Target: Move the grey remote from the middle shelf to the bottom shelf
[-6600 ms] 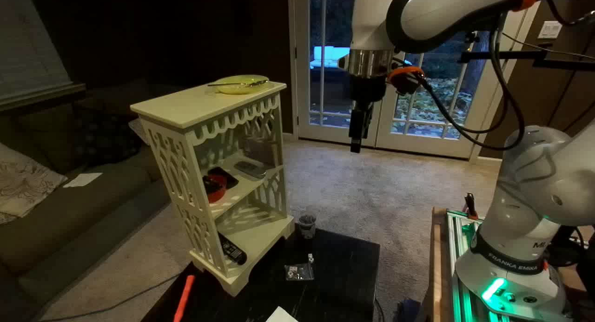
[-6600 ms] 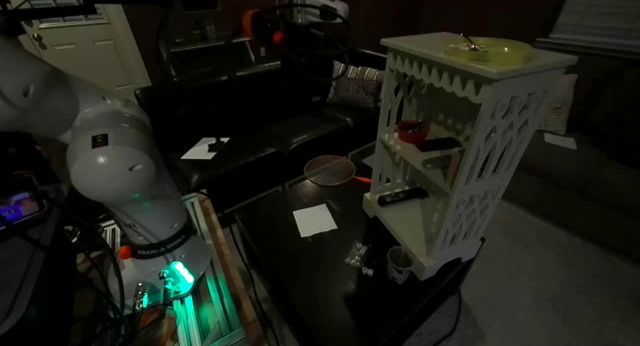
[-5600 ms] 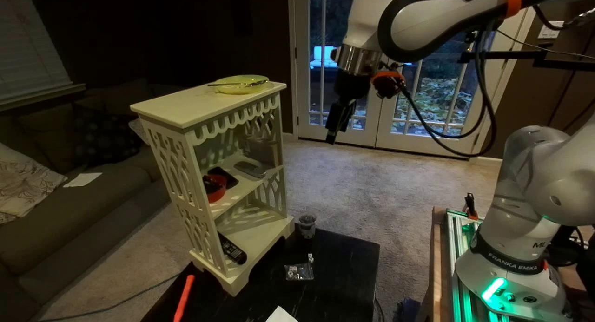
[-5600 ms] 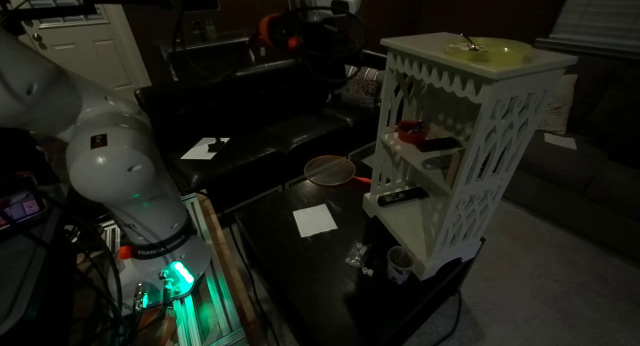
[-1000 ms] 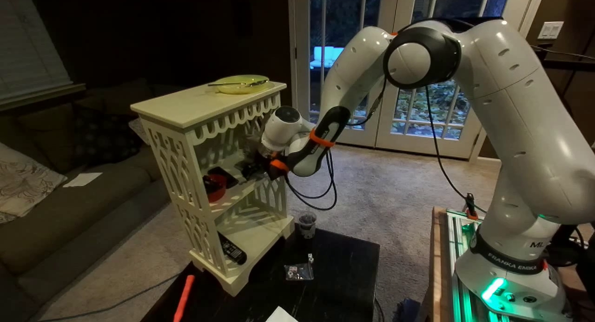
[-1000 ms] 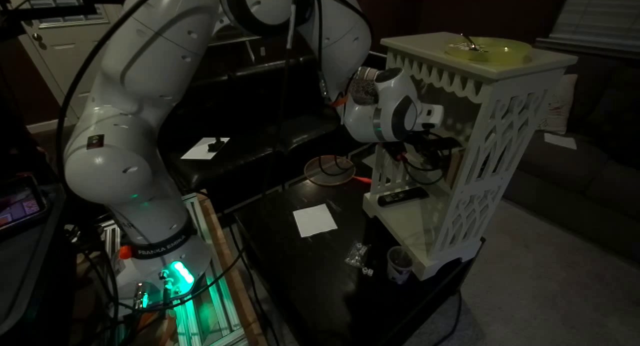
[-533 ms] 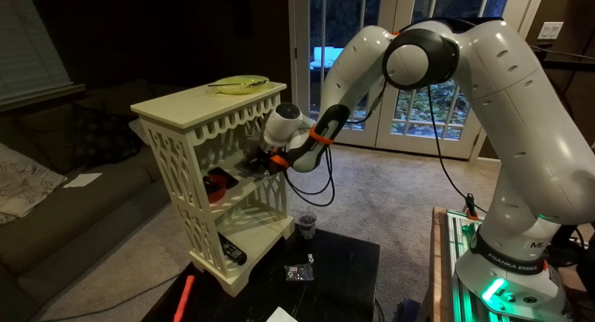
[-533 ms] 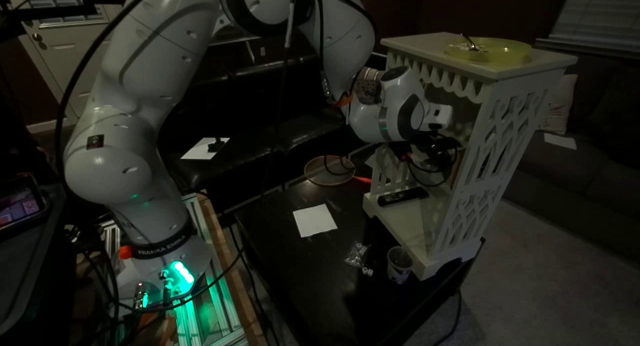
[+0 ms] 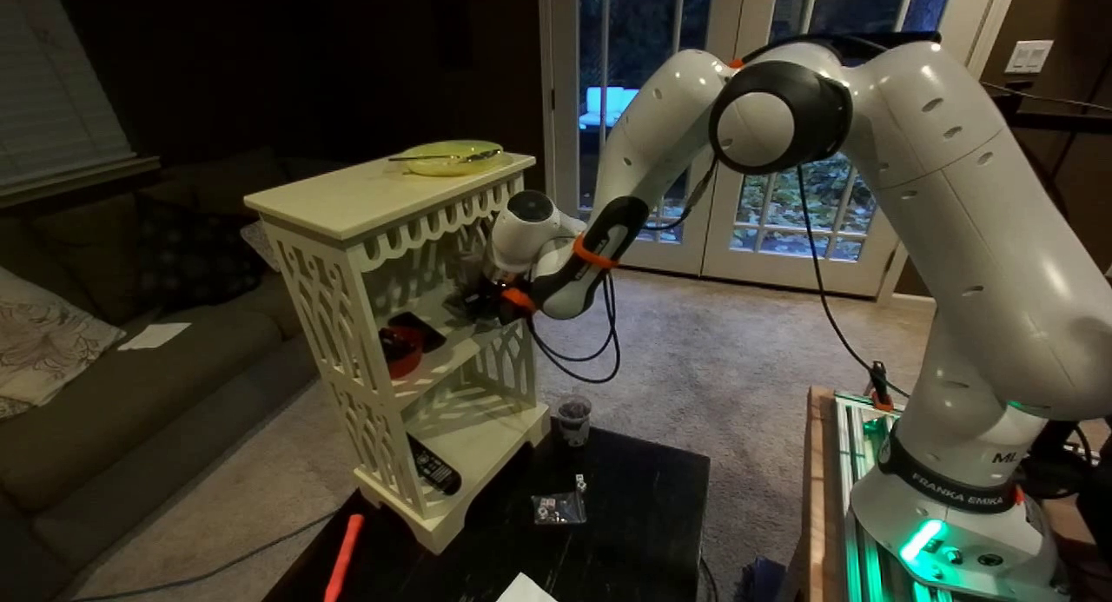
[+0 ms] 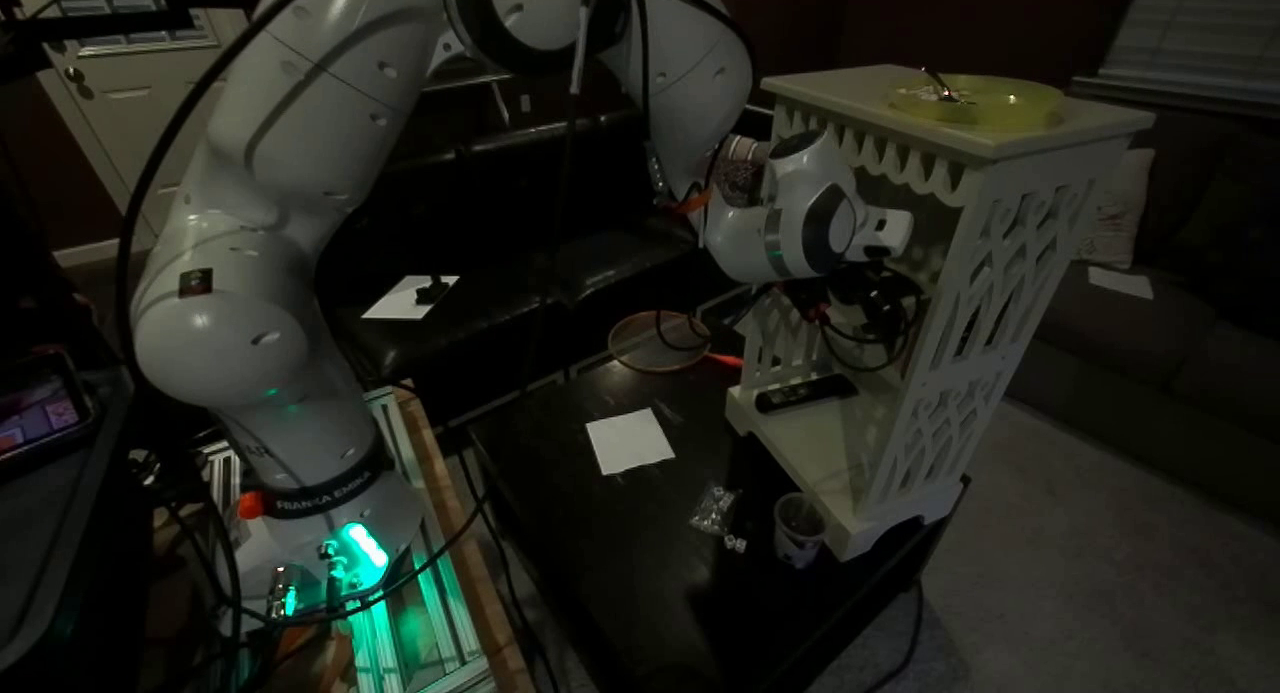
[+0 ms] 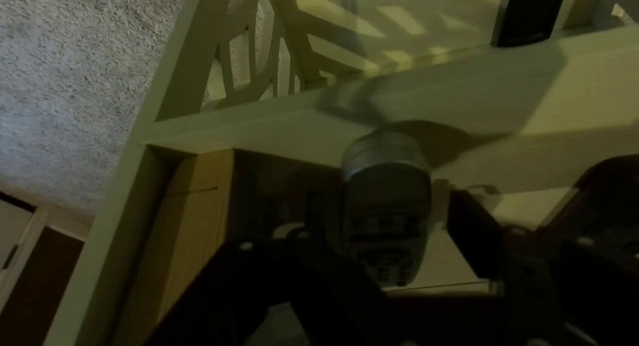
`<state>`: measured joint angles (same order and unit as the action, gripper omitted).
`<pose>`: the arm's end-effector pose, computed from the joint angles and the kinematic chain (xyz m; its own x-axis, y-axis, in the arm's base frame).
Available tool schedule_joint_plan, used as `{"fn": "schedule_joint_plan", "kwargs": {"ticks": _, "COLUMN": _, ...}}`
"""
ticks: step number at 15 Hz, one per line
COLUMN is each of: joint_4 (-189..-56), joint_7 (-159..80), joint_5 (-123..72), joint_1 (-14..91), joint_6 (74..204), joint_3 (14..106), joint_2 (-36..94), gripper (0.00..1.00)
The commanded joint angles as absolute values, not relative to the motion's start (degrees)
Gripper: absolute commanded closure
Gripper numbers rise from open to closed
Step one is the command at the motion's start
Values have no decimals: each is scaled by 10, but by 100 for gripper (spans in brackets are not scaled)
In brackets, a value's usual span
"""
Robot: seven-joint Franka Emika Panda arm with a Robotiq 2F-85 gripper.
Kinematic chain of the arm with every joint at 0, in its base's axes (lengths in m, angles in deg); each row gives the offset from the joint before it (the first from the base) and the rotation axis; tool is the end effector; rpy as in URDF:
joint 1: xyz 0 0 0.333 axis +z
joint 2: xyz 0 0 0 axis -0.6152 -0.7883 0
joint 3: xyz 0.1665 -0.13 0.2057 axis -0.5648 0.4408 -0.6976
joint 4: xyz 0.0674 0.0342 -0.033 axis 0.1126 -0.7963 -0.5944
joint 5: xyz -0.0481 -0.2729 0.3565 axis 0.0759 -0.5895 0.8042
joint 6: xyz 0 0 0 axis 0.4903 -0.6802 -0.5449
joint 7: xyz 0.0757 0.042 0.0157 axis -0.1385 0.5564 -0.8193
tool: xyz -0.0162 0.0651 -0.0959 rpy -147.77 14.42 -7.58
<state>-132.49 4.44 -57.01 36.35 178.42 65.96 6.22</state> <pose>0.7133 -0.0936 0.1524 0.7555 -0.3129 0.5756 -0.3907 -0.9204 0.0124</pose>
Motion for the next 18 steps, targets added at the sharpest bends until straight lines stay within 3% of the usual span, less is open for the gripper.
{"fn": "schedule_joint_plan", "kwargs": {"ticks": 1, "joint_4": -1300, "joint_7": 45, "joint_5": -559, "joint_1": 363, "joint_6": 1757, "joint_3": 648, "joint_2": 43, "gripper": 10}}
{"fn": "schedule_joint_plan", "kwargs": {"ticks": 2, "joint_4": -1297, "joint_7": 44, "joint_5": -559, "joint_1": 362, "joint_6": 1753, "joint_3": 646, "joint_2": 41, "gripper": 8}}
{"fn": "schedule_joint_plan", "kwargs": {"ticks": 3, "joint_4": -1295, "joint_7": 45, "joint_5": -560, "joint_1": 362, "joint_6": 1751, "joint_3": 645, "joint_2": 39, "gripper": 26}}
{"fn": "schedule_joint_plan", "kwargs": {"ticks": 4, "joint_4": -1294, "joint_7": 47, "joint_5": -561, "joint_1": 364, "joint_6": 1750, "joint_3": 647, "joint_2": 38, "gripper": 36}}
{"fn": "schedule_joint_plan", "kwargs": {"ticks": 6, "joint_4": -1292, "joint_7": 50, "joint_5": -562, "joint_1": 366, "joint_6": 1751, "joint_3": 649, "joint_2": 37, "gripper": 42}}
{"fn": "schedule_joint_plan", "kwargs": {"ticks": 11, "joint_4": -1341, "joint_7": 25, "joint_5": -572, "joint_1": 352, "joint_6": 1781, "joint_3": 624, "joint_2": 74, "gripper": 78}}
{"fn": "schedule_joint_plan", "kwargs": {"ticks": 18, "joint_4": -1556, "joint_7": -109, "joint_5": -596, "joint_1": 257, "joint_6": 1851, "joint_3": 488, "joint_2": 188, "gripper": 79}}
